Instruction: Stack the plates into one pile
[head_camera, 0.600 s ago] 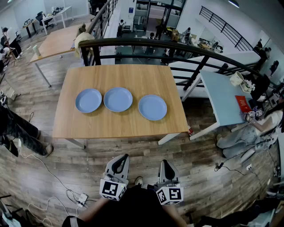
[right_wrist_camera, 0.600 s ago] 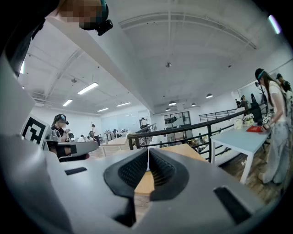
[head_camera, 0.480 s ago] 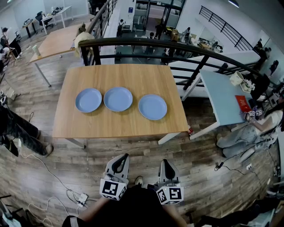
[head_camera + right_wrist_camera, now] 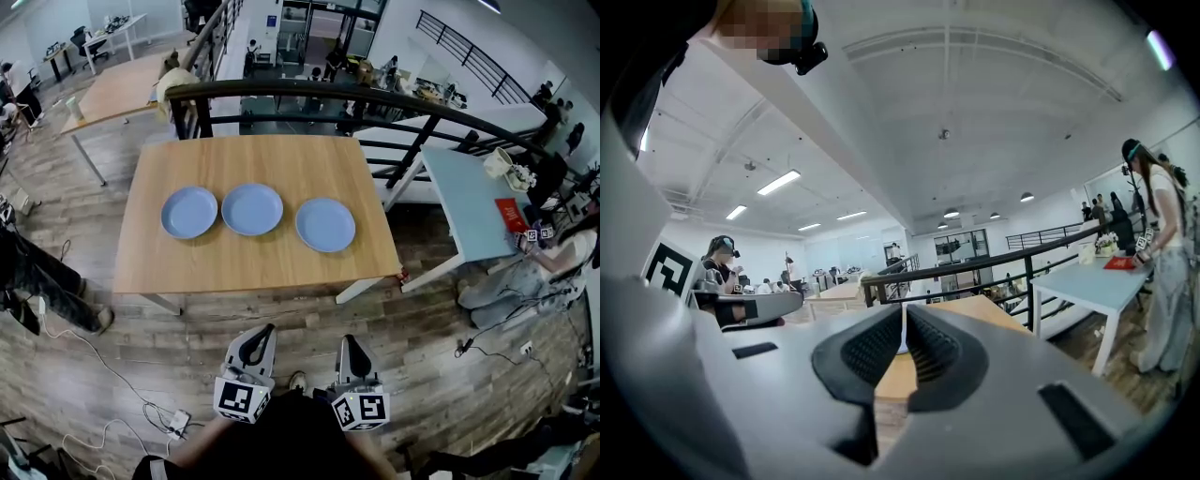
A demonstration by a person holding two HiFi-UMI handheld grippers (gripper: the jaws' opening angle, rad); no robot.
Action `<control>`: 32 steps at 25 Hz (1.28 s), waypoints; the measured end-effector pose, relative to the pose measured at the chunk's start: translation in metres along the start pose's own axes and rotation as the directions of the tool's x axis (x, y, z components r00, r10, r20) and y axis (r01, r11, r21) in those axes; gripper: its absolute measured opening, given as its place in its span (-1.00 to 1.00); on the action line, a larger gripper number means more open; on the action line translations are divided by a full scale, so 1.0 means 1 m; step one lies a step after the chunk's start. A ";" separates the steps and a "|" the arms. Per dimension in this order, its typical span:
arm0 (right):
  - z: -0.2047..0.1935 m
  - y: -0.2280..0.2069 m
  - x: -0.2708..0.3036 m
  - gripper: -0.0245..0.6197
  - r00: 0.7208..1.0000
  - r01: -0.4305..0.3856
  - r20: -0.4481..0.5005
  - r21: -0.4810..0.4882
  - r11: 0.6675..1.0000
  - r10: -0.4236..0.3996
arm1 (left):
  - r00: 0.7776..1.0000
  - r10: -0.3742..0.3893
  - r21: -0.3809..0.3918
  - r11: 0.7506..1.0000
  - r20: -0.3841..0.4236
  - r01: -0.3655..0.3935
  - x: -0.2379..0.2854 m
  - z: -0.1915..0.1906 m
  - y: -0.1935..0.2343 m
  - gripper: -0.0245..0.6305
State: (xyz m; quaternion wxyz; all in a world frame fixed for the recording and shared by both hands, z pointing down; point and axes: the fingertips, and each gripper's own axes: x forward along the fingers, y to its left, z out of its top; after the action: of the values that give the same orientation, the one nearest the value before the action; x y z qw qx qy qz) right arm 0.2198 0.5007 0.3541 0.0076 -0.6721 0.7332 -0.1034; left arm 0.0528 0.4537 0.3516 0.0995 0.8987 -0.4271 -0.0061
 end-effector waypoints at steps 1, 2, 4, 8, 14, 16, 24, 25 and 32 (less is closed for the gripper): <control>0.001 0.002 0.000 -0.81 1.000 0.006 0.001 -0.002 1.000 -0.006 | 1.000 -0.002 0.001 1.000 -0.001 0.002 -0.001 0.000 0.002 -0.85; 0.001 0.005 0.001 -0.81 1.000 0.014 0.002 -0.002 1.000 -0.013 | 1.000 -0.004 0.001 1.000 -0.003 0.004 -0.003 0.000 0.004 -0.85; 0.001 0.012 0.003 -0.81 1.000 0.025 0.006 -0.002 1.000 -0.025 | 1.000 -0.010 0.002 1.000 -0.003 0.010 -0.006 0.002 0.011 -0.85; -0.002 0.021 0.008 -0.81 0.999 0.051 0.010 -0.003 0.999 -0.051 | 1.000 -0.024 0.007 1.000 -0.002 0.024 -0.010 0.001 0.025 -0.85; -0.001 0.042 0.010 -0.81 0.996 0.083 0.026 -0.013 0.996 -0.083 | 0.999 -0.043 0.005 0.999 -0.003 0.043 -0.021 0.005 0.048 -0.85; -0.004 0.046 0.010 -0.81 0.995 0.096 0.028 -0.013 0.995 -0.095 | 0.999 -0.055 0.006 0.998 0.000 0.055 -0.022 0.004 0.053 -0.85; -0.013 0.052 0.014 -0.81 0.993 0.117 0.010 -0.002 0.993 -0.117 | 0.997 -0.080 -0.009 0.997 -0.023 0.080 -0.020 -0.006 0.060 -0.85; -0.013 0.051 0.017 -0.81 0.993 0.116 0.010 -0.002 0.993 -0.116 | 0.996 -0.080 -0.009 0.997 -0.025 0.080 -0.017 -0.006 0.061 -0.85; -0.016 0.037 0.043 -0.81 0.996 0.086 0.011 0.005 0.996 -0.086 | 0.998 -0.063 -0.009 0.998 -0.024 0.063 0.009 -0.008 0.062 -0.85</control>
State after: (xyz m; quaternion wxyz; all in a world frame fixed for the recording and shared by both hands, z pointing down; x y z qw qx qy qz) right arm 0.1771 0.4631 0.3691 0.0088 -0.7037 0.7032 -0.1013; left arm 0.0118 0.4103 0.3710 0.1080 0.9114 -0.3971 0.0001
